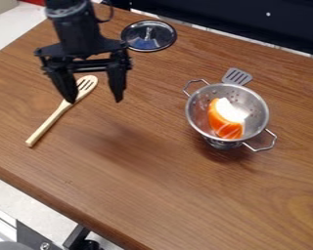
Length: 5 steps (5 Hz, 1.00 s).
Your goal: Move the spatula to the bottom left of the table
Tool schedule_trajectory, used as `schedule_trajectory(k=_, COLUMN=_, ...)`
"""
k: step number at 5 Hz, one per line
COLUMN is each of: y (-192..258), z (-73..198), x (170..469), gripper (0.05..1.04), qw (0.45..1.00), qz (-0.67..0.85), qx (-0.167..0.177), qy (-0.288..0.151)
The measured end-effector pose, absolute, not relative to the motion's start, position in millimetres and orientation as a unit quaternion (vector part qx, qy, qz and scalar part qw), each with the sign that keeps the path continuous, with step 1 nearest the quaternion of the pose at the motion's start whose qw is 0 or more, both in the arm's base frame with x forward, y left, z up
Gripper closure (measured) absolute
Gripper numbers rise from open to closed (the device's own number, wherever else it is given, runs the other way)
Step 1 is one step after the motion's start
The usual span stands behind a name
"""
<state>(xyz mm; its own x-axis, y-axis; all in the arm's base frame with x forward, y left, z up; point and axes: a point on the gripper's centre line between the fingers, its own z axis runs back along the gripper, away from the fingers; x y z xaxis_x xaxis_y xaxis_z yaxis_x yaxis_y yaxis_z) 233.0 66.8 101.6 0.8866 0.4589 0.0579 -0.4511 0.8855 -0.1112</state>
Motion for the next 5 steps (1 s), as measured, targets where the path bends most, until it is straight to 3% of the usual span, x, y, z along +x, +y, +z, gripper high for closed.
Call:
schedule_trajectory(k=2, y=45, z=106, x=240, gripper=0.083, qw=0.952, qz=0.296, qx=-0.037, qy=-0.060)
schedule_trajectory(k=5, y=51, z=110, x=292, gripper=0.083, qw=0.911, qz=0.401, qx=-0.035, qy=-0.086)
